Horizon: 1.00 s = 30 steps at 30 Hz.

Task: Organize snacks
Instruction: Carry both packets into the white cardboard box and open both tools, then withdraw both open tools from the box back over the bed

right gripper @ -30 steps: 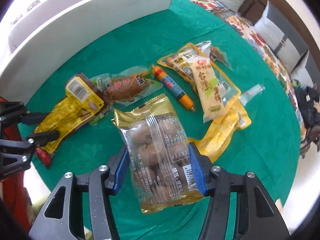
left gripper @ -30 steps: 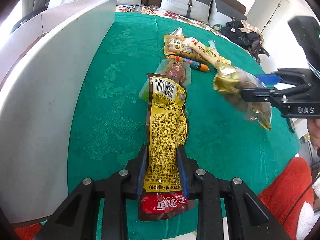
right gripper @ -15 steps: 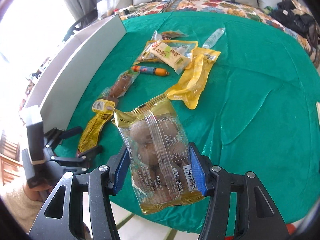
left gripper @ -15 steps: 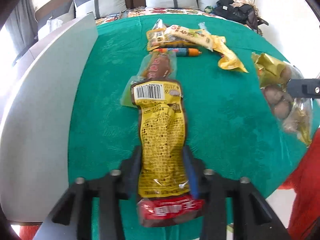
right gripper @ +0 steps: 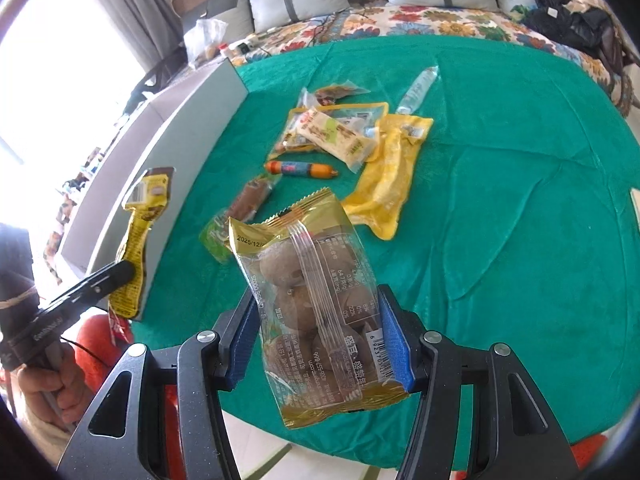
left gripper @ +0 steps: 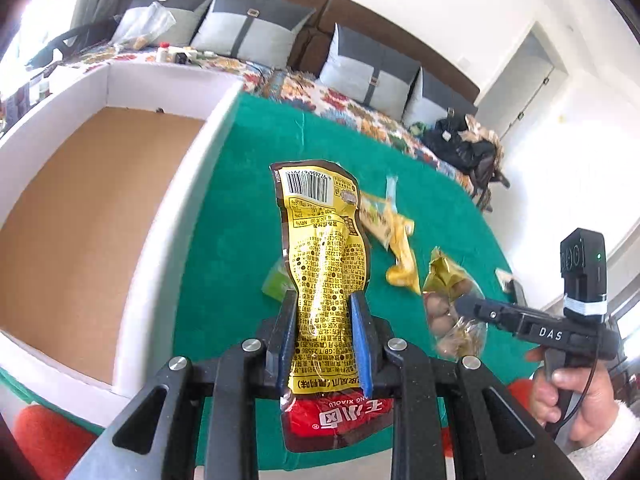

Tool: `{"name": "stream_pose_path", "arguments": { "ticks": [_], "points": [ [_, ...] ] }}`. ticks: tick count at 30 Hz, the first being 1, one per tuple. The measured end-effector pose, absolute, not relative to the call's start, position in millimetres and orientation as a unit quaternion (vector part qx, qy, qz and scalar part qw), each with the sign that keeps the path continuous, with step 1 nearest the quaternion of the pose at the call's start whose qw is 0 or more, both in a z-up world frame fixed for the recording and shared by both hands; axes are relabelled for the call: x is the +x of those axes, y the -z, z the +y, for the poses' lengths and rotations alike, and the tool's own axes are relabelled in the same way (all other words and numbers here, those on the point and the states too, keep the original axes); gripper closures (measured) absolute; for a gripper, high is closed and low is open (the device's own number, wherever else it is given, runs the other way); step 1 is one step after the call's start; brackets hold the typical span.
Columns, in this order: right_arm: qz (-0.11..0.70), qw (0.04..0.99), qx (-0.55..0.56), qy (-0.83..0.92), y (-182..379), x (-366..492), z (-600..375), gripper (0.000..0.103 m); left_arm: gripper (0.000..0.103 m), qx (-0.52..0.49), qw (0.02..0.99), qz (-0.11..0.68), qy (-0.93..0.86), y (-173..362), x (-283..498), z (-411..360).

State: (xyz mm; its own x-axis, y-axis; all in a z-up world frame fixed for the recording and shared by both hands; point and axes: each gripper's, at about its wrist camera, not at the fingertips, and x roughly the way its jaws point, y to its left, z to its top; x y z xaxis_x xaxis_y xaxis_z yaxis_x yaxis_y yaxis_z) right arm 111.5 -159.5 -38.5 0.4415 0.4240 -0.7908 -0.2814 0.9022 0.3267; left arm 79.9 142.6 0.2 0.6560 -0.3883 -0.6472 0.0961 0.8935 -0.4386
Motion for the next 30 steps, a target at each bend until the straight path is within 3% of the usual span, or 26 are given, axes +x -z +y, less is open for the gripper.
{"name": "stream_pose_path", "arguments": {
  "ticks": [5,11,14,15,16,18,19,24,30],
  "points": [
    [0.441,0.836,0.1,-0.311,-21.3,122.0,-71.4,0.044,0.078,-0.179,0.91,0.371,0.041,-31.9,87.3,223.9],
    [0.422,0.808,0.098,-0.4,-53.5,132.7,61.9,0.044,0.078,-0.14,0.903,0.399,-0.078,-13.1,92.6,304.3],
    [0.434,0.792,0.098,-0.418,-39.1,138.2,104.6,0.039,0.069,-0.109,0.895,0.416,-0.118,2.7,87.6,321.2],
    [0.447,0.787,0.094,-0.414,-31.3,140.5,113.9,0.037,0.059,-0.102,0.891,0.423,-0.128,8.1,85.2,324.6],
    [0.456,0.785,0.091,-0.409,-24.5,141.8,116.9,0.033,0.043,-0.1,0.888,0.428,-0.135,12.3,80.4,328.3],
    [0.452,0.79,0.095,-0.404,-16.1,140.1,108.8,0.031,0.024,-0.102,0.89,0.419,-0.145,13.8,73.2,330.3],
    [0.446,0.795,0.094,-0.4,-13.9,139.3,97.4,0.031,0.02,-0.103,0.894,0.411,-0.145,13.1,67.8,328.2],
    [0.409,0.853,0.03,-0.323,12.0,130.6,9.5,0.029,0.02,-0.112,0.905,0.399,-0.095,6.6,63.5,283.1],
    [0.409,0.899,-0.035,-0.149,82.3,91.8,-137.4,0.029,0.016,-0.091,0.912,0.397,0.049,11.8,64.2,155.2]
  ]
}}
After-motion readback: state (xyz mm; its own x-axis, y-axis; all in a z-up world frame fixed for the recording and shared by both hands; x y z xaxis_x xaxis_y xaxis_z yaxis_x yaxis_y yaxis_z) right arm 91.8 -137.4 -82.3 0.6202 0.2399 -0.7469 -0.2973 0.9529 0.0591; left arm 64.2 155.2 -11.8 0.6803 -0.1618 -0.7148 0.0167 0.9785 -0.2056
